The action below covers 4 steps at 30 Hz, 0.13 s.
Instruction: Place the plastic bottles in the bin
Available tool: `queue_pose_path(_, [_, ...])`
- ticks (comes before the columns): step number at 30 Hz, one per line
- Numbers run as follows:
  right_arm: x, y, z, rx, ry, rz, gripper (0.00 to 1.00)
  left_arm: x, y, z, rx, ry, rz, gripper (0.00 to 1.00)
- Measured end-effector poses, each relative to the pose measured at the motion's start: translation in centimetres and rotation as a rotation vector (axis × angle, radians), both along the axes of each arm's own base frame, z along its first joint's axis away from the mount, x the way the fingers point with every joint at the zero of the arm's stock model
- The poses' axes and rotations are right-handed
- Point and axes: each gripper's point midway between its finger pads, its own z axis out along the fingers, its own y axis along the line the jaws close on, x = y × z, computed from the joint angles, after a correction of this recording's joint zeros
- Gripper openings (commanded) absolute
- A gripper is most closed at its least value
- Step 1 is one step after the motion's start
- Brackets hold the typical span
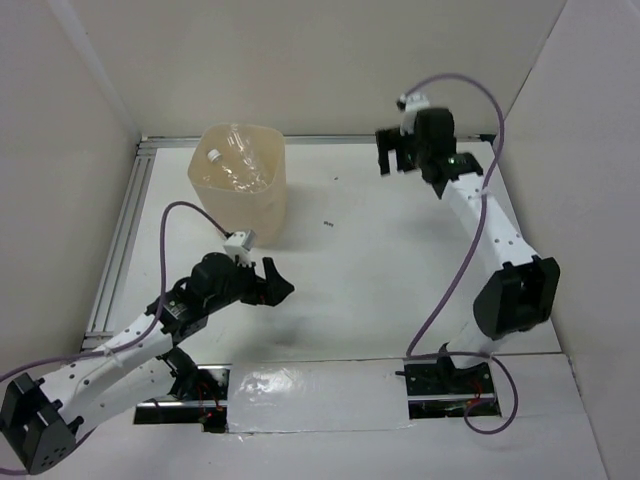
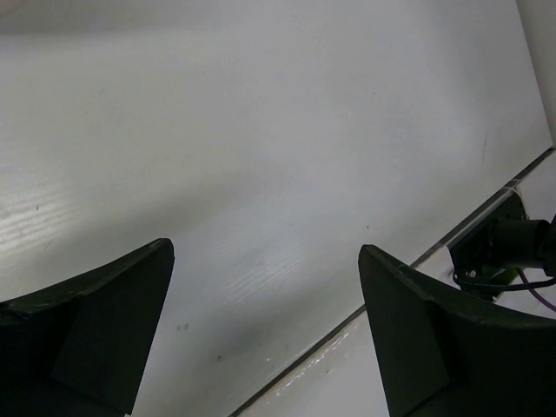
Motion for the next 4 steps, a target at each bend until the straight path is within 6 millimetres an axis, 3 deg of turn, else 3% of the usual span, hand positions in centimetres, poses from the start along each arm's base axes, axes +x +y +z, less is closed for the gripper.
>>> queue_pose_path(1, [-1.5,-1.9,-4.3,-0.042,0.099,-0.049,1.00,0.2,-0.3,0.3,0.009,-0.012,-0.014,1.00])
queue_pose_path(4, [-7.2,-5.4,-13.7,-0.128,0.321,-0.119,1.00,1.0,-1.3,1.2,0.024,-0.039,-0.040,1.00])
